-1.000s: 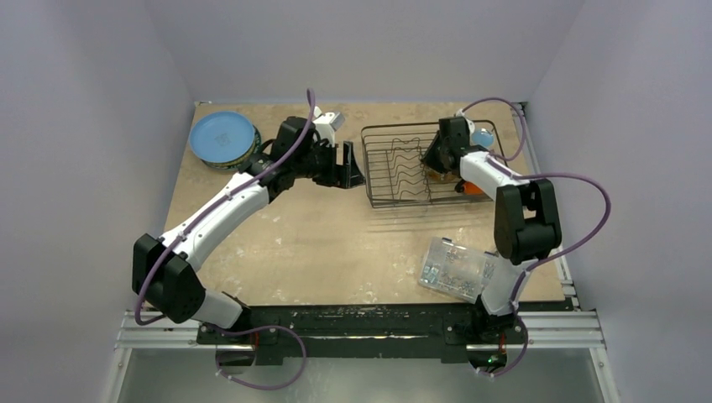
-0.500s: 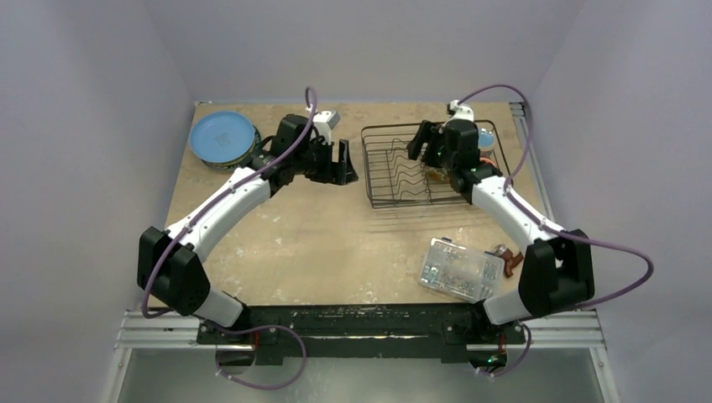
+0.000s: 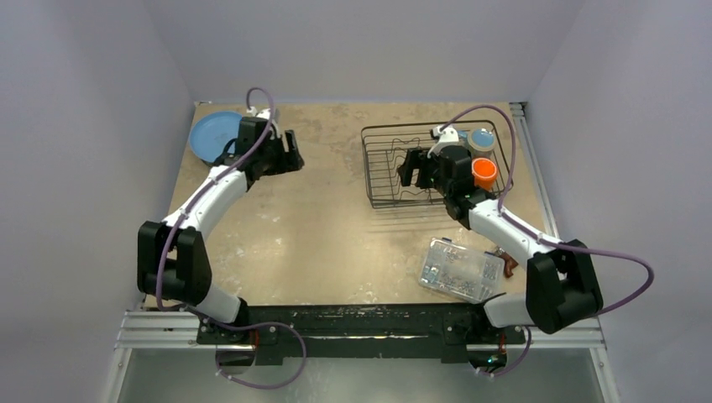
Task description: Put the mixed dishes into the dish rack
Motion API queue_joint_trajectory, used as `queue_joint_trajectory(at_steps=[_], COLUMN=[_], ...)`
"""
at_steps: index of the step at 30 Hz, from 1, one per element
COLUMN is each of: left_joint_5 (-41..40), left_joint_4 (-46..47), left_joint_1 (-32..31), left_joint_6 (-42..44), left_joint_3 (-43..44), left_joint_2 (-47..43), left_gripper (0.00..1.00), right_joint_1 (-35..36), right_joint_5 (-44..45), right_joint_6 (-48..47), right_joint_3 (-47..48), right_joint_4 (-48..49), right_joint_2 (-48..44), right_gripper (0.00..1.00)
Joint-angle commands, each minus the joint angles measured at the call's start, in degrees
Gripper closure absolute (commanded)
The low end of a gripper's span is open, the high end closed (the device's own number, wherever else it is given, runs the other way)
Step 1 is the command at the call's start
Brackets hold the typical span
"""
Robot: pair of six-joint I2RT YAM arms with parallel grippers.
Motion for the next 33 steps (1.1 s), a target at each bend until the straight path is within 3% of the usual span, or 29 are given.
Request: queue_joint_trajectory(at_steps=[1,8,16,20,26,33], left_joint_5=[-0.2,5.8,6.3,-1.1,-14.7,-14.3], left_joint_4=[5.0,10.4,17.7,15.3,1.8,0.5], left_joint_1=[7.9,21.7,28.1,28.7,30.2,31.3], left_joint_6=[-5.6,-17.8,-32.2,-32.4,-36.1,-38.8], left_joint_3=[-0.7,-1.5,-1.0,0.8,5.8,8.9], left_joint_2=[-2.7,0.8,9.9,11.2,12.8,16.8], left_gripper=[0.29,0.23,0.36,0.39,0.40,0.43], right_joint_1=[0.0,0.1,0.7,0.7,0.7,0.7], right_joint_5=[-1.4,-2.1,-0.3,1.6,1.0,0.5], right_joint_6=[-2.6,-3.0,-5.0,-5.7,-5.9,-6.0], right_joint_3=[-1.7,-3.4,-3.1,-3.0,-2.3,-1.2], right_joint_4=[8.9,12.7,11.9,11.3,10.5,9.6], right_joint_2=[-0.4,-1.4,-1.9,-1.9,-1.2,0.1], right_gripper=[0.23,0.23,0.23,0.24,0.25,0.26])
